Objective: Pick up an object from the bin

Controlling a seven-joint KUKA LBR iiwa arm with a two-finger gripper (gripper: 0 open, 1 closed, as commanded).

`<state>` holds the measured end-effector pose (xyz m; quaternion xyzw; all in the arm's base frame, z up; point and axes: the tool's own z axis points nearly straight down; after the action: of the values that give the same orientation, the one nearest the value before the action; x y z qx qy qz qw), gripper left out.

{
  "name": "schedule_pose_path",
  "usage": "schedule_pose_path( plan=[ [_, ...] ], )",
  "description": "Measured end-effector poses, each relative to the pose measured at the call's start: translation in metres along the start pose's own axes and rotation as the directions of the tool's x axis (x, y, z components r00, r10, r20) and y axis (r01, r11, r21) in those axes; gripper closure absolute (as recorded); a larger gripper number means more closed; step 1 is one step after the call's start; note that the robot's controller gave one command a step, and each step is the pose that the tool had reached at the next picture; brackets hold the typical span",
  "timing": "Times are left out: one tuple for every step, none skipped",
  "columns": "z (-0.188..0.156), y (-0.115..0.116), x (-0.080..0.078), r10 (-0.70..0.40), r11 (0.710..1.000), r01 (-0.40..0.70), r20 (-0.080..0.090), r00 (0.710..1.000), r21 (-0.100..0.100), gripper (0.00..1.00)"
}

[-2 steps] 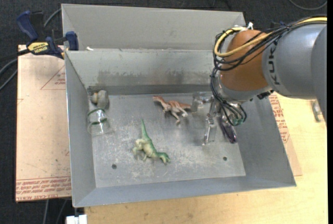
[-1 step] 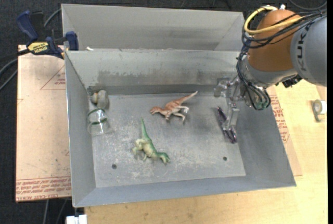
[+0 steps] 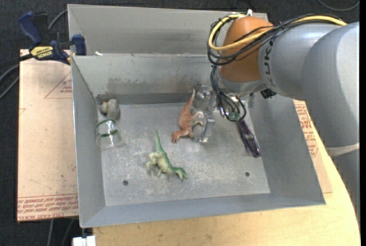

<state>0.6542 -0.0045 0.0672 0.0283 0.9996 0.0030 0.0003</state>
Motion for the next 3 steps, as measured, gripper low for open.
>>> schedule_pose_path(
  plan=[
    [-0.015, -0.065, -0.007, -0.072, 0.997, 0.072, 0.008, 0.997, 0.008, 0.00],
    [-0.002, -0.049, 0.020, 0.257, 0.966, -0.257, -0.001, 0.966, -0.002, 0.00],
    [-0.003, 0.024, 0.051, 0.093, 0.996, -0.093, 0.011, 0.996, 0.004, 0.00]
  ],
)
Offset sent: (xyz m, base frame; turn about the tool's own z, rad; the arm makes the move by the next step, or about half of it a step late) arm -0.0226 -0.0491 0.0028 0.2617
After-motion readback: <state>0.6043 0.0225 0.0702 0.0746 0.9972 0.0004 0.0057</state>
